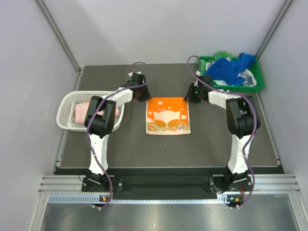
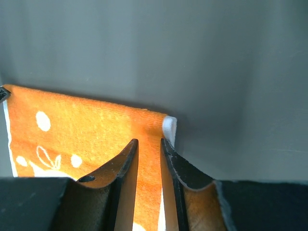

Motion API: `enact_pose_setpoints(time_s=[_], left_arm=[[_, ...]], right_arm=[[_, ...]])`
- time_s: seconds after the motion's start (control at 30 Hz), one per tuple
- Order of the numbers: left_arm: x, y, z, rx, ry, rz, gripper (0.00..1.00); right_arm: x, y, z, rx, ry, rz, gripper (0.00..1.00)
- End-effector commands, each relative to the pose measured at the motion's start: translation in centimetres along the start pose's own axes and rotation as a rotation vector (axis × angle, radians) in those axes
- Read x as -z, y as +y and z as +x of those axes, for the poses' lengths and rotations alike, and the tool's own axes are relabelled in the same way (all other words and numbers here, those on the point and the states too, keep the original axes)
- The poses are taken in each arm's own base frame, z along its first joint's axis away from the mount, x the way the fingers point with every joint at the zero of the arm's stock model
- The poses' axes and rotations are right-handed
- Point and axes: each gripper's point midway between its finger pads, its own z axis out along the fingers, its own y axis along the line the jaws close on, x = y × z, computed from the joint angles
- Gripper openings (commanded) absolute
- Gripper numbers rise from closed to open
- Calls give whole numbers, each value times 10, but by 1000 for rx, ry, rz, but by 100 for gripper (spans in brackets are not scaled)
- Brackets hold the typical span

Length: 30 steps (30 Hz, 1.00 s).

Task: Fold and stack the towels
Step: Fold the towel

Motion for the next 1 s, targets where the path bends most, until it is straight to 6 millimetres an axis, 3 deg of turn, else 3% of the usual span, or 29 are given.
enact_pose_setpoints(time_s=[0.0,0.27,0.67,0.83,0.97], left_arm=[[17,0,-29,-19,-65,-16,32],[24,-6,-33,-40,-63,12,34],[51,-18,-28,-26,-48,69,39],[49,-1,-25,-27,-37,-17,39],[34,12,-13,-36,1,-58,40]], right_arm=[[17,5,-40,31,-89,-6,25],[34,11,-55,54,-137,3,28],[24,6,-49,159,-131,80,35],[15,9,-47,194,-124,92,36],[9,13,-45,207,-120,83,37]])
